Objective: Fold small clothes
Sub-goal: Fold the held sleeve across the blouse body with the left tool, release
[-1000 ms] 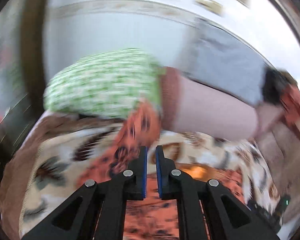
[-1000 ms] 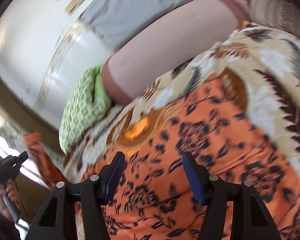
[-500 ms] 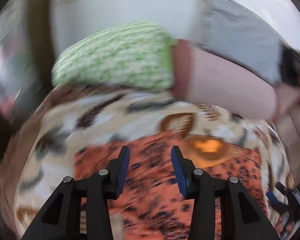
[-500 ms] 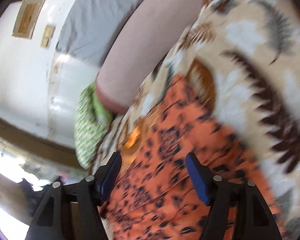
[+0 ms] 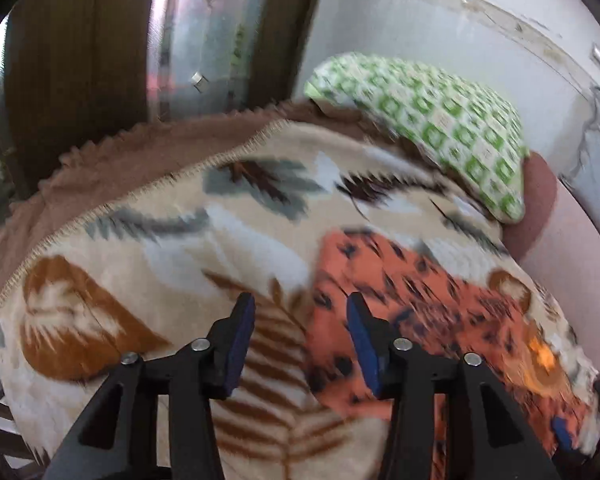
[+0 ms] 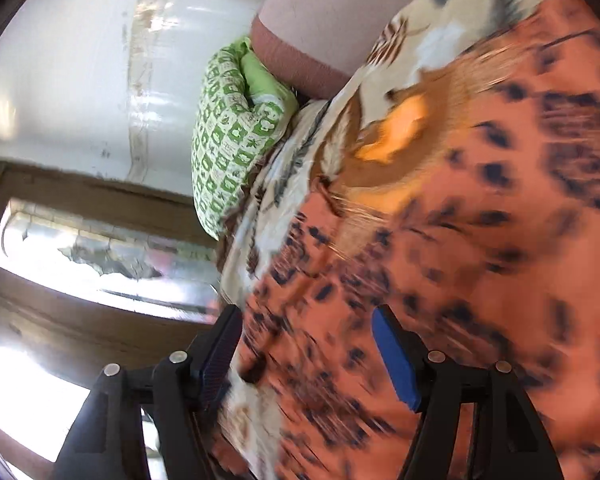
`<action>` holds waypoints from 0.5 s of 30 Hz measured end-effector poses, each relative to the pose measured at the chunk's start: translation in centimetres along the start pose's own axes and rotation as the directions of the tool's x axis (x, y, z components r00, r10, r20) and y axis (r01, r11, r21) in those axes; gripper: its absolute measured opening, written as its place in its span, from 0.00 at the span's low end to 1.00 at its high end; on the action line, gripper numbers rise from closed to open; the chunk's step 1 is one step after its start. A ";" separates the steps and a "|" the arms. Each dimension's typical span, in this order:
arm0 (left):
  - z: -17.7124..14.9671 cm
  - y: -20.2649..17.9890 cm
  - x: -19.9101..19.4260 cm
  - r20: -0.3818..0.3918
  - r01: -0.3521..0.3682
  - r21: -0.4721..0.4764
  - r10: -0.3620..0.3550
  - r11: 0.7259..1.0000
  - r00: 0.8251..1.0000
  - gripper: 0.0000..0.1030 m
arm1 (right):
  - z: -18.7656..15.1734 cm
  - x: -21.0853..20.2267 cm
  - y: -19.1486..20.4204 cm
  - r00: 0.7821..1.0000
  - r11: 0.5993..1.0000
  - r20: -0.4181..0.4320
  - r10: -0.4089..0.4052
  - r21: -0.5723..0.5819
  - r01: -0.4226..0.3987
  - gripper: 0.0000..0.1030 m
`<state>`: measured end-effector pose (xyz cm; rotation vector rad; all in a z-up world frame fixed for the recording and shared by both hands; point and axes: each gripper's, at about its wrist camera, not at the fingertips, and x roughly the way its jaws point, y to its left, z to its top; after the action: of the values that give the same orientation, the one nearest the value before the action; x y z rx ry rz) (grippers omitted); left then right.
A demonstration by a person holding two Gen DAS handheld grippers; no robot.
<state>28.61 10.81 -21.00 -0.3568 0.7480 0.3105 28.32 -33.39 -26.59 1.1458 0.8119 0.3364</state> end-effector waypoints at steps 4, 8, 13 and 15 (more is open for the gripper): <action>1.2 0.0 1.4 -0.005 0.000 0.011 0.000 1.000 1.000 0.53 | 2.9 6.1 0.1 0.999 0.994 -0.031 -0.014 0.111 0.017 0.68; 2.1 0.3 2.7 -0.042 0.000 0.008 0.000 1.000 0.999 0.55 | 4.6 10.4 -1.5 0.996 0.974 -0.028 -0.085 0.207 0.089 0.68; 2.6 1.4 4.4 -0.113 0.012 -0.027 -0.015 1.000 0.993 0.55 | 5.5 11.8 -0.6 0.991 0.970 0.038 -0.131 0.211 0.120 0.70; 2.9 1.7 4.3 -0.114 0.016 -0.032 -0.019 0.999 0.993 0.55 | 5.4 13.0 0.5 0.985 0.972 0.033 -0.170 0.169 0.162 0.65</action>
<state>32.65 14.18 -22.45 -0.4131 0.8531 0.2870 41.11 -28.72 -30.36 1.2265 0.9002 0.1028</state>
